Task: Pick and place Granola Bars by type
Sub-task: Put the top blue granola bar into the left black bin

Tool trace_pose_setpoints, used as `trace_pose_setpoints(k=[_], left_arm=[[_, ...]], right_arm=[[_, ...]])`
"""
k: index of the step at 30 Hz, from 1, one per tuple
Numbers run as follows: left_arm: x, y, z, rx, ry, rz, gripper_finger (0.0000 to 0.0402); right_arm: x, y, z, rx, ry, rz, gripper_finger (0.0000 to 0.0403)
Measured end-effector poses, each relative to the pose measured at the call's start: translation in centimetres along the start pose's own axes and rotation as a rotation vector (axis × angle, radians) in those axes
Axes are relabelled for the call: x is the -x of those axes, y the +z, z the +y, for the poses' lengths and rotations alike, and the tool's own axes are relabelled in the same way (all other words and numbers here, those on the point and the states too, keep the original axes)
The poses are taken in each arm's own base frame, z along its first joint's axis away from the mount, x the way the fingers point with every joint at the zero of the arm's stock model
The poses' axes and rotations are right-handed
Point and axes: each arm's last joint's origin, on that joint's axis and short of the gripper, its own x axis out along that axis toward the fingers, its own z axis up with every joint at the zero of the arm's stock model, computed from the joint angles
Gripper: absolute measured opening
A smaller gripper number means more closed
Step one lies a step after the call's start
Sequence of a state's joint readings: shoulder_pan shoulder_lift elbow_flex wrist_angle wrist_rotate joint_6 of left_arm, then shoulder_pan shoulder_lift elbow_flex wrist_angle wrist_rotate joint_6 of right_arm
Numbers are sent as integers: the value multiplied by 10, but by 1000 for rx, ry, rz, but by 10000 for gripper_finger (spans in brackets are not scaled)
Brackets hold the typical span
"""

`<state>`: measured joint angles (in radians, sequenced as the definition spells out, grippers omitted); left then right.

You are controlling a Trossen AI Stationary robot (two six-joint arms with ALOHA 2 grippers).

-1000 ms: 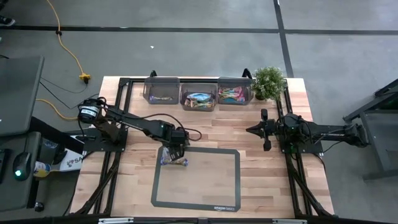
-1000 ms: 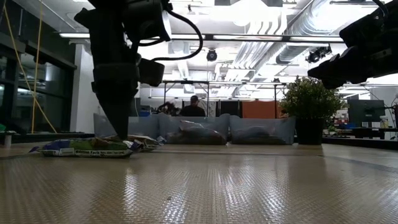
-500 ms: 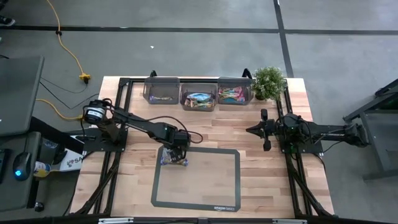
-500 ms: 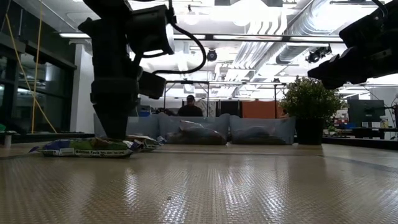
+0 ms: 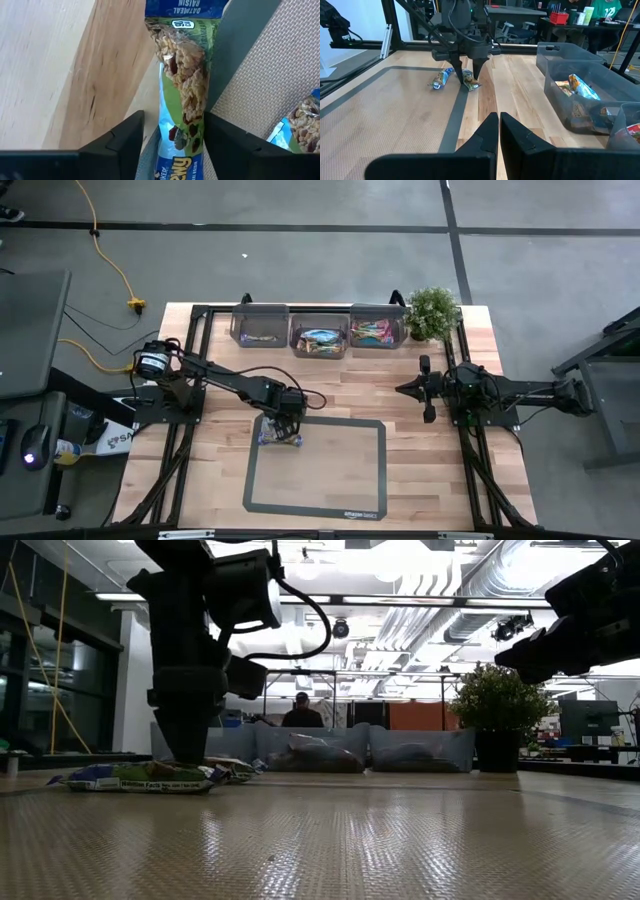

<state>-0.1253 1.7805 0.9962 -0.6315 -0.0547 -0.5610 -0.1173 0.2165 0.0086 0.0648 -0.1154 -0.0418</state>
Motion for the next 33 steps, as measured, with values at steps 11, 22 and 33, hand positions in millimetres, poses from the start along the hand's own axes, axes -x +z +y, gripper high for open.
trace_pose_setpoints(k=[11, 22, 33], left_arm=[[-1, 0, 0, 13, -2, -1, 126], [6, 0, 0, 22, -16, -17, 59], [19, 7, -3, 15, -24, -31, 45]], right_arm=[[0, 0, 0, 0, 0, 0, 0], [0, 0, 0, 0, 0, 0, 0], [0, 0, 0, 0, 0, 0, 0]])
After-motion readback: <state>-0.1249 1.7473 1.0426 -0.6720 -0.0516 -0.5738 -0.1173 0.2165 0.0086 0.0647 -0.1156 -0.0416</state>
